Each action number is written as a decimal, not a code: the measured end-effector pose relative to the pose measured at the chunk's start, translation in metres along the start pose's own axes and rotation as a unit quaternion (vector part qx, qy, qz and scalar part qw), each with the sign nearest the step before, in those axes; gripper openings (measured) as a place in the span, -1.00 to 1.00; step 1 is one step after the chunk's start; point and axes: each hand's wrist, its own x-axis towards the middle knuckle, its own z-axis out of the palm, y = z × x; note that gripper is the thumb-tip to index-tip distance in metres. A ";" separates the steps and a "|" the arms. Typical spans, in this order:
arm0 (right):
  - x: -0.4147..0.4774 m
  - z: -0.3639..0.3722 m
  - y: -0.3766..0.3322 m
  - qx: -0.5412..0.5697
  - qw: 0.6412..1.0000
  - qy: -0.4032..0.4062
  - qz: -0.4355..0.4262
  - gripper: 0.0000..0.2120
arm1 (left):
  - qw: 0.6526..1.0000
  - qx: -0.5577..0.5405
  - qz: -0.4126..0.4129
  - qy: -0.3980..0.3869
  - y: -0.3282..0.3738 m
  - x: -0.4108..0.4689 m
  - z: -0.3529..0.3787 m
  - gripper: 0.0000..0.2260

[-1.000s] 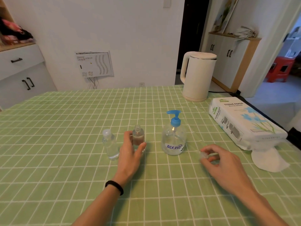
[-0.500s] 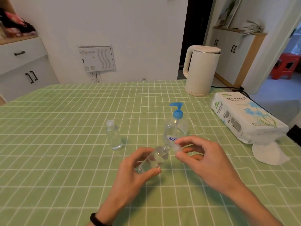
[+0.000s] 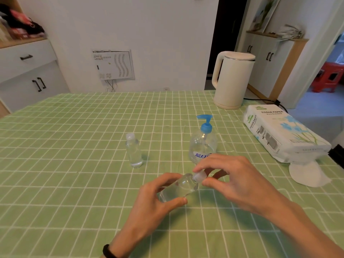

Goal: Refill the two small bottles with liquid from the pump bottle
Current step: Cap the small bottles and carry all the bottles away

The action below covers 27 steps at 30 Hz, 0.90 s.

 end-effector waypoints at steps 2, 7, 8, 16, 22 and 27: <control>0.000 -0.002 -0.001 -0.009 1.000 -0.008 -0.002 -0.76 | 1.000 -0.003 -0.007 -0.004 0.000 -0.001 0.000 -0.59; 0.001 -0.001 -0.003 -0.020 1.000 -0.010 0.018 -0.77 | 1.000 -0.005 -0.013 -0.011 -0.002 -0.003 -0.001 -0.59; 0.001 -0.002 -0.004 -0.025 0.999 -0.012 0.032 -0.67 | 1.000 -0.008 -0.015 -0.013 -0.001 -0.003 -0.001 -0.58; -0.002 0.000 -0.005 0.008 0.999 -0.025 0.044 -0.66 | 0.999 -0.017 -0.027 -0.012 -0.003 -0.002 0.000 -0.61; -0.004 0.002 -0.005 0.012 0.998 -0.023 0.053 -0.67 | 0.999 -0.016 -0.023 -0.020 -0.003 -0.001 0.000 -0.61; -0.005 0.003 -0.007 0.030 0.997 -0.019 0.065 -0.68 | 0.999 -0.018 -0.019 -0.021 -0.001 -0.001 0.000 -0.61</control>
